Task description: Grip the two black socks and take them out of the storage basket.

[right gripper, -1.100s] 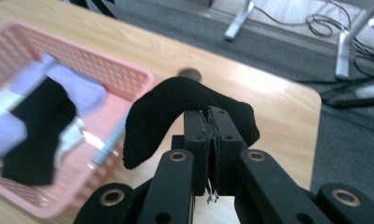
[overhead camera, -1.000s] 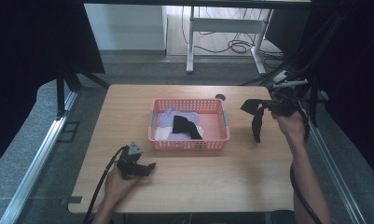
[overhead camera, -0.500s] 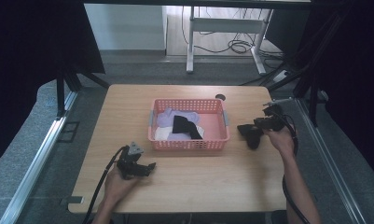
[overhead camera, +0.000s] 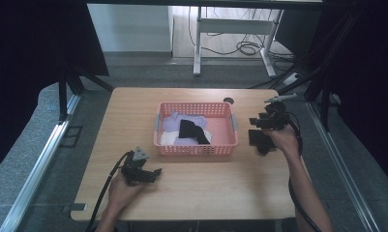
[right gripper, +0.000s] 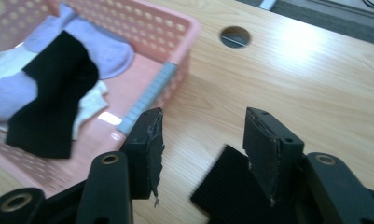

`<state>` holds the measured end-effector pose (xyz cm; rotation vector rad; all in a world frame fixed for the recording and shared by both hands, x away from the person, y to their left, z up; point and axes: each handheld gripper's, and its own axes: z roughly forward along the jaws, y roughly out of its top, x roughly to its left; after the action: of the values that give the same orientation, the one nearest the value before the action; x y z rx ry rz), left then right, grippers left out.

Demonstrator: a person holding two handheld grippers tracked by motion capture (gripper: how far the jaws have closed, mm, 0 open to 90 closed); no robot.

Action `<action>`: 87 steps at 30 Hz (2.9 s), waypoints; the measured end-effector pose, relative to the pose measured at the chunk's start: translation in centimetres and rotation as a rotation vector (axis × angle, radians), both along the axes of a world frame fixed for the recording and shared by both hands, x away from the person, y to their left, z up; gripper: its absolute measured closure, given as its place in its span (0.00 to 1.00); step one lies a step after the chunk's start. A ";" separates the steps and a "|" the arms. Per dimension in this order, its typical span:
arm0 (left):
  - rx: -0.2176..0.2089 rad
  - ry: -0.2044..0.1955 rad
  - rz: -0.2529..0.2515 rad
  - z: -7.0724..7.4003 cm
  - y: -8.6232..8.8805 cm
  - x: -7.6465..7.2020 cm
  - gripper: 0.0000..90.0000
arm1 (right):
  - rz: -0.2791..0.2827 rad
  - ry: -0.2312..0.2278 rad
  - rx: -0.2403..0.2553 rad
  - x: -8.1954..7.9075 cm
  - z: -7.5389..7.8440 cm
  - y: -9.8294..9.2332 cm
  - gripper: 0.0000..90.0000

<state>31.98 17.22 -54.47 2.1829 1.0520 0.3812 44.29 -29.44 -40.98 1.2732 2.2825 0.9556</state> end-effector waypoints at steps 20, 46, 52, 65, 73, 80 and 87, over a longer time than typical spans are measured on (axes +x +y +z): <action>0.001 0.000 -0.001 0.0 0.0 0.0 0.14 | 0.210 0.037 -0.024 2.0 -1.3 10.2 0.48; 0.003 0.000 -0.002 0.0 0.0 0.0 0.14 | 0.373 0.192 -0.133 5.0 -7.1 20.0 0.53; 0.003 -0.001 -0.002 0.0 0.0 0.0 0.14 | 0.400 0.216 -0.210 5.0 -7.9 20.8 0.83; 0.002 0.000 -0.001 0.0 0.0 0.0 0.14 | 0.394 0.106 -0.086 3.8 -4.0 19.7 0.96; 0.002 -0.001 -0.002 0.0 0.0 0.0 0.14 | 0.380 0.040 -0.059 3.3 -1.5 19.0 0.96; 0.002 -0.001 -0.002 0.0 0.0 0.0 0.14 | 0.359 -0.018 -0.040 2.9 0.9 18.2 0.96; 0.002 -0.003 -0.001 0.0 0.0 0.0 0.14 | 0.349 -0.060 -0.032 2.3 2.7 17.5 0.96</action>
<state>32.01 17.24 -54.47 2.1843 1.0492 0.3849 46.61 -11.98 -38.27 0.8338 2.5091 1.0475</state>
